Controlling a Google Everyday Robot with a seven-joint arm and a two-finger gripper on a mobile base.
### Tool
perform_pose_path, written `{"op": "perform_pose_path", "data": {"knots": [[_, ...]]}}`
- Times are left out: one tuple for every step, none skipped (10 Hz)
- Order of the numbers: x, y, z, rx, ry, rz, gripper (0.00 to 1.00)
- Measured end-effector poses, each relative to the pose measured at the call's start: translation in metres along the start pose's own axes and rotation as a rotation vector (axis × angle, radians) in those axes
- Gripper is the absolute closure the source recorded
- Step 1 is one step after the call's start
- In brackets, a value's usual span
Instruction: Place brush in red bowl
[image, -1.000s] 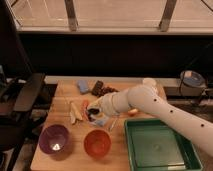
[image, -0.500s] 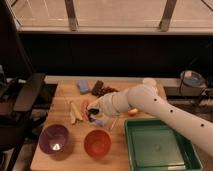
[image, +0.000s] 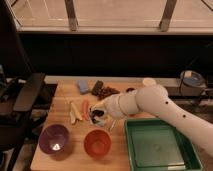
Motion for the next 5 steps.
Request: {"op": "perform_pose_path", "data": {"knots": [[-0.009, 0.001, -0.011, 0.007, 0.003, 0.005, 1.0], [-0.016, 0.006, -0.019, 0.012, 0.005, 0.014, 1.0], [-0.024, 0.01, -0.023, 0.012, 0.004, 0.019, 1.0], [-0.031, 0.013, -0.026, 0.011, 0.002, 0.025, 1.0], [-0.039, 0.019, -0.029, 0.007, -0.002, 0.037, 1.0]]}}
